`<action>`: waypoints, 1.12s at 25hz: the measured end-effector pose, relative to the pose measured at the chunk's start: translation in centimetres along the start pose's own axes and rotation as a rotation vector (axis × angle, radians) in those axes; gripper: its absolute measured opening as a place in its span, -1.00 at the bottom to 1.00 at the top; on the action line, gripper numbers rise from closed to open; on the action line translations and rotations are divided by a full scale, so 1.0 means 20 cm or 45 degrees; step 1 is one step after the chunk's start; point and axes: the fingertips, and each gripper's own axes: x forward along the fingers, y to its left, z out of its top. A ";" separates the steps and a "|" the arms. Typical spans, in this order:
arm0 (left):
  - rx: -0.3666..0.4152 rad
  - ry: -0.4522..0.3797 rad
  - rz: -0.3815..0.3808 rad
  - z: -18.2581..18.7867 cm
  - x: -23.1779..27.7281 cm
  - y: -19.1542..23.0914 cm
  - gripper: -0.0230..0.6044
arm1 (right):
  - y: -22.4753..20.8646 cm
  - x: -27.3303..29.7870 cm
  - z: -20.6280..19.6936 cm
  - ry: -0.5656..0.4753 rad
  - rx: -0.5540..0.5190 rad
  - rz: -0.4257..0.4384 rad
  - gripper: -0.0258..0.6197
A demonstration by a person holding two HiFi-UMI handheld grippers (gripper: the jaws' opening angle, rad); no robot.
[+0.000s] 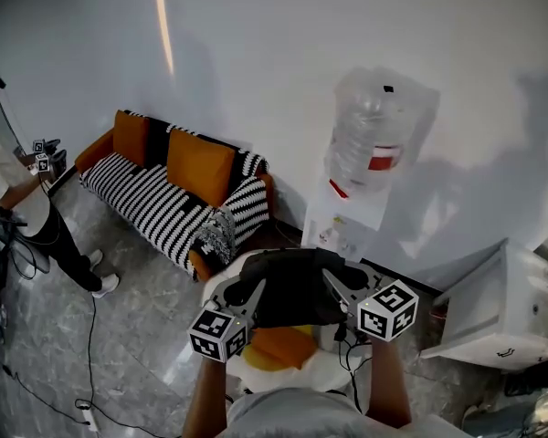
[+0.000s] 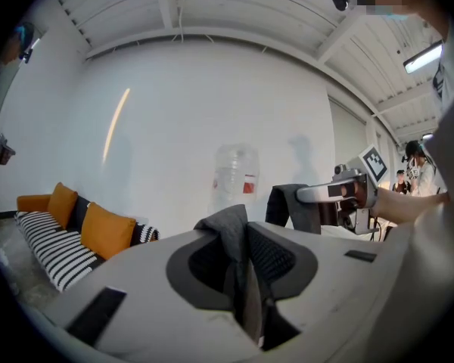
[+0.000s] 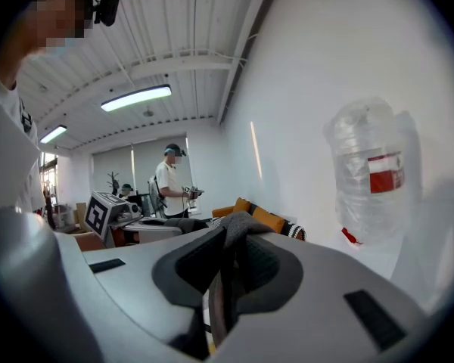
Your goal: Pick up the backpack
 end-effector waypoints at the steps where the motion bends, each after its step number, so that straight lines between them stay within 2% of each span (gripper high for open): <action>1: 0.011 -0.006 0.000 0.03 0.00 0.00 -0.68 | 0.00 -0.01 0.02 -0.006 -0.009 -0.006 -0.80; 9: 0.076 -0.038 0.028 0.21 -0.01 0.01 -0.68 | 0.04 -0.03 0.17 -0.030 -0.084 -0.019 -0.80; 14: 0.131 -0.053 0.037 0.29 -0.01 -0.01 -0.68 | 0.03 -0.03 0.23 -0.012 -0.122 -0.064 -0.79; 20: 0.102 -0.082 0.073 0.38 -0.04 0.02 -0.68 | 0.09 -0.04 0.29 -0.014 -0.174 -0.043 -0.79; 28: 0.202 -0.168 0.083 0.49 -0.07 0.00 -0.68 | 0.11 -0.06 0.40 -0.054 -0.214 -0.054 -0.79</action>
